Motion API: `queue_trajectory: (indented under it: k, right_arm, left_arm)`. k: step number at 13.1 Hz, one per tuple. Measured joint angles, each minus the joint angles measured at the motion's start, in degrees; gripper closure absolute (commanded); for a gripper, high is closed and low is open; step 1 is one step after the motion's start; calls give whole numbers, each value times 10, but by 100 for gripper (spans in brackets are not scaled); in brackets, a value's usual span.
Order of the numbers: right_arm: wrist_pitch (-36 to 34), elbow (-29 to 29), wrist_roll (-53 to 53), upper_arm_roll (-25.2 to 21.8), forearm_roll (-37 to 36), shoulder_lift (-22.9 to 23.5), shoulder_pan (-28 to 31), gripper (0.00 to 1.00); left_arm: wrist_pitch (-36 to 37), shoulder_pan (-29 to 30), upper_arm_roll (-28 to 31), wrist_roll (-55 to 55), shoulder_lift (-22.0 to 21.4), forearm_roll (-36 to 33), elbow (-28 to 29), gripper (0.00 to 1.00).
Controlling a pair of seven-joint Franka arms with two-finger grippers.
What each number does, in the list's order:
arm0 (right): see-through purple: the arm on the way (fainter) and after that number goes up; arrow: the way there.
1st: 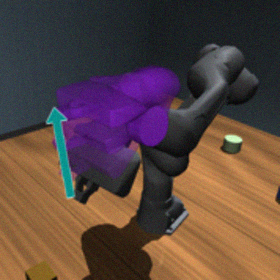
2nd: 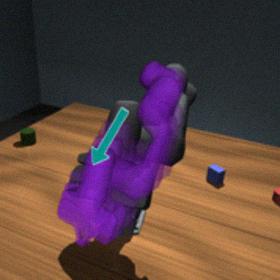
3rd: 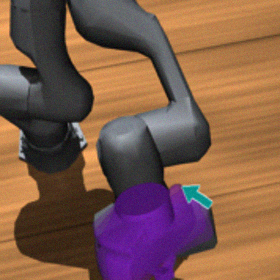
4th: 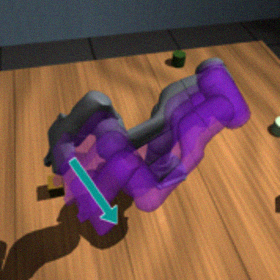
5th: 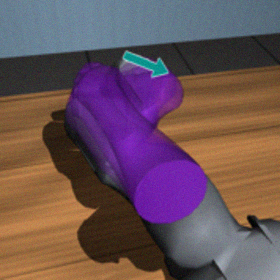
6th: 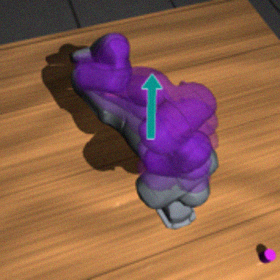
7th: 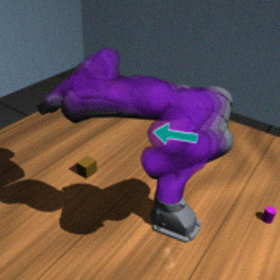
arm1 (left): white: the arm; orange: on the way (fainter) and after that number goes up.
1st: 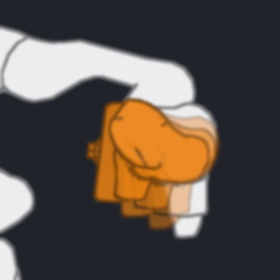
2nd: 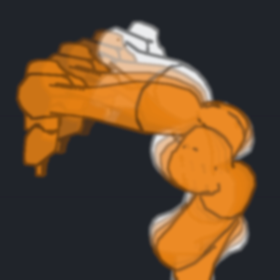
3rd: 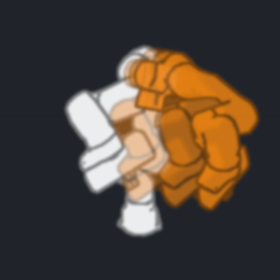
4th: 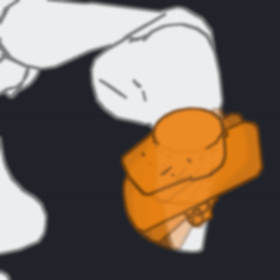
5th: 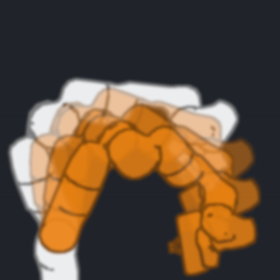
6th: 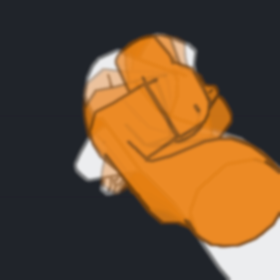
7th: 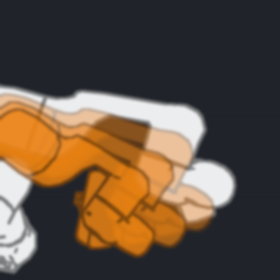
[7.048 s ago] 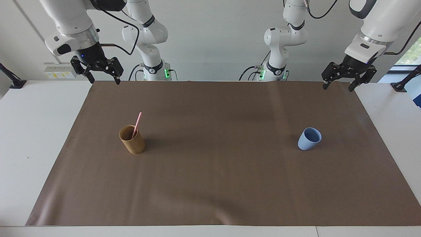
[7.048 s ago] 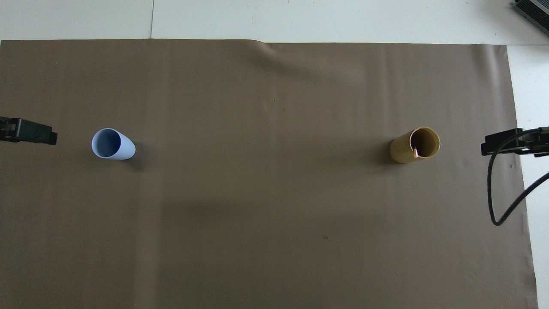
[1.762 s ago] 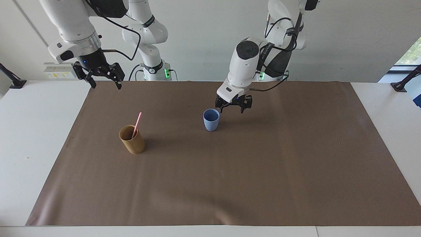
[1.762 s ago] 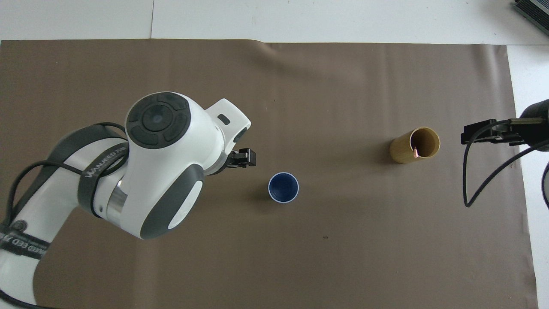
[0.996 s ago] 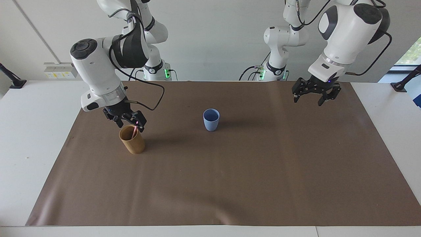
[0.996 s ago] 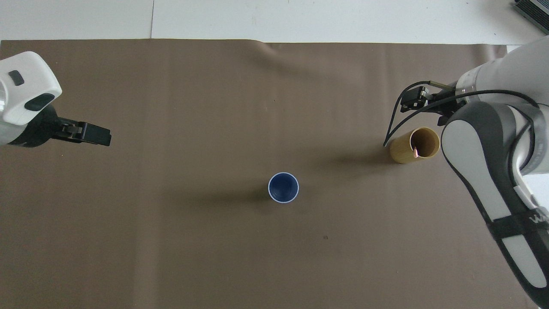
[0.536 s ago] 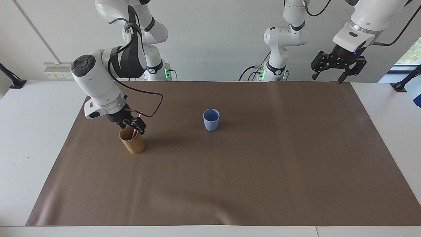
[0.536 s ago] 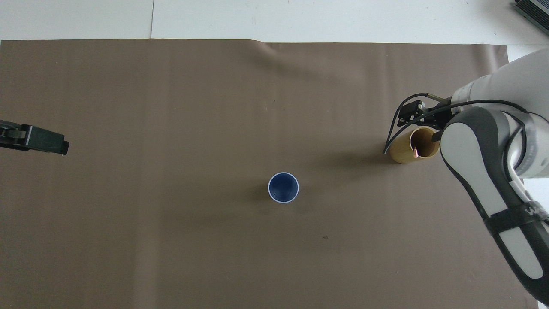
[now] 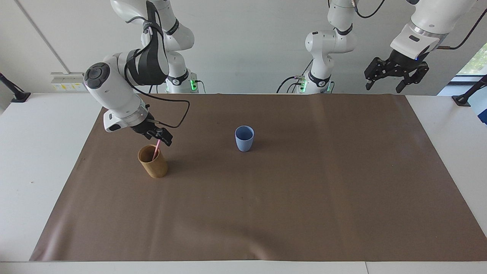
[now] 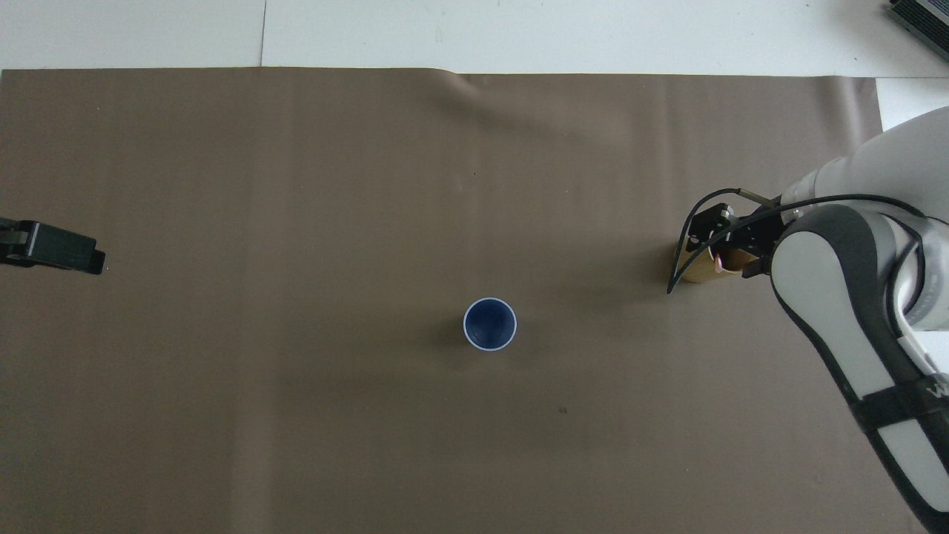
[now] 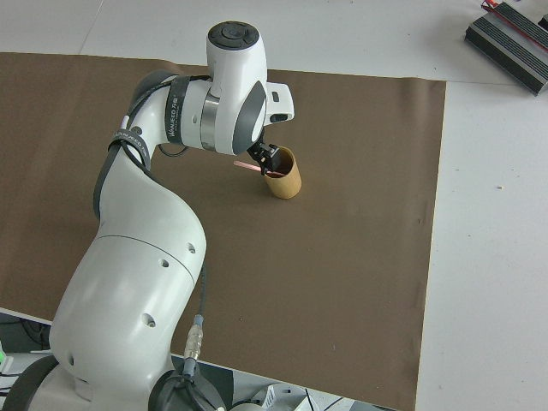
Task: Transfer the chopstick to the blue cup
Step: 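Grasp the red chopstick in the tan tube with the right gripper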
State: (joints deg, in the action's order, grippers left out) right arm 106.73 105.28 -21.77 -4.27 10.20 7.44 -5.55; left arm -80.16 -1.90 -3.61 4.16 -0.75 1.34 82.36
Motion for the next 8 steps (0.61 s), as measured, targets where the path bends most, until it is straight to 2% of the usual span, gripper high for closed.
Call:
queue_trajectory:
  k: [2, 4, 6, 8]
  right_arm:
    - [-6, 3, 0, 0, 0, -2, 0, 70]
    - [-10, 5, 0, 0, 1, -3, 0, 90]
    - [-12, 6, 0, 0, 6, -4, 0, 100]
    - [-12, 6, 0, 0, 14, -5, 0, 100]
  left_arm:
    - [0, 0, 0, 0, 0, 0, 0, 0]
    - [0, 0, 0, 0, 0, 0, 0, 0]
    - [0, 0, 0, 0, 0, 0, 0, 0]
    - [0, 0, 0, 0, 0, 0, 0, 0]
